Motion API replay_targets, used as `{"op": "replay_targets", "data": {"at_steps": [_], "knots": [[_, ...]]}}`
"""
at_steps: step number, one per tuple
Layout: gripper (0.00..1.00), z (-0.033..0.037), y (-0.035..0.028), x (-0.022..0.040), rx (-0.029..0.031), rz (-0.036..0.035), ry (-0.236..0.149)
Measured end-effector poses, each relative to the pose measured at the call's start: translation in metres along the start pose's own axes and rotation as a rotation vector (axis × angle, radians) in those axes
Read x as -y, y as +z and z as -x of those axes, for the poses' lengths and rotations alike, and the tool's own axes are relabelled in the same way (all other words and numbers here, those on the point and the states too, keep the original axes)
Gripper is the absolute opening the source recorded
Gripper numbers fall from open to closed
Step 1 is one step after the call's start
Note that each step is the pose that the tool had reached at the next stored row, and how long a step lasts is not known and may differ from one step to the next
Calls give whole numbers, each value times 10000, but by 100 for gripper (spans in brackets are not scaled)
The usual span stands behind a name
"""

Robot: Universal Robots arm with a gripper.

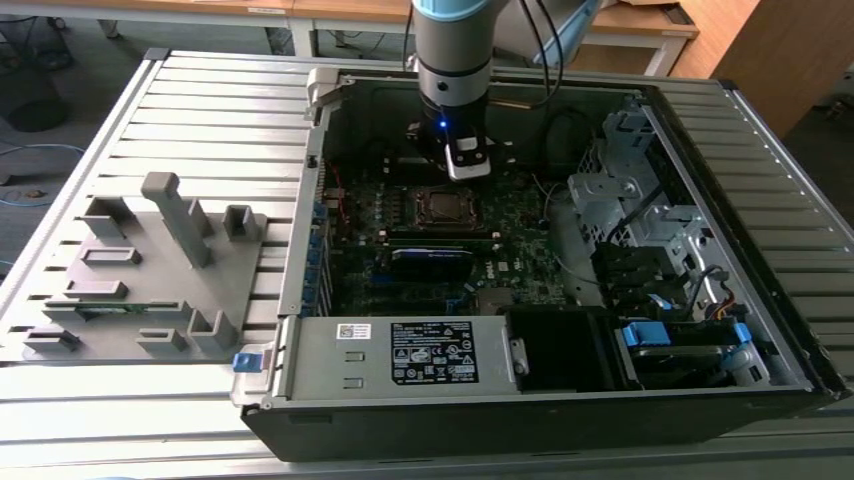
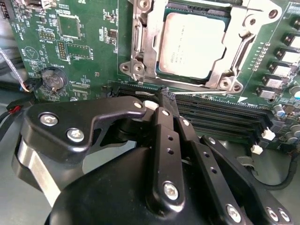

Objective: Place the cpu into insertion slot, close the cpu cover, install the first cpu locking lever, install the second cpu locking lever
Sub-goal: 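Install the first cpu locking lever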

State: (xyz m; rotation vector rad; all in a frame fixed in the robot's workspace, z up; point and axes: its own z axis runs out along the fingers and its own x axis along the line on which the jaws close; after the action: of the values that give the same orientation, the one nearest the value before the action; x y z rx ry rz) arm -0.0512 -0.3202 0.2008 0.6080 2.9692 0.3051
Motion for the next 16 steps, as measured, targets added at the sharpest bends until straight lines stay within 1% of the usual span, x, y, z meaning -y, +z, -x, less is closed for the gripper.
{"op": "replay_targets", "data": {"at_steps": [5, 8, 12, 16], "knots": [[11, -30, 0, -4, 27, -4, 113], [11, -44, 3, -20, 38, -8, 160], [11, -47, 7, -26, 40, -6, 172], [11, -44, 18, -25, 51, -27, 184]]}}
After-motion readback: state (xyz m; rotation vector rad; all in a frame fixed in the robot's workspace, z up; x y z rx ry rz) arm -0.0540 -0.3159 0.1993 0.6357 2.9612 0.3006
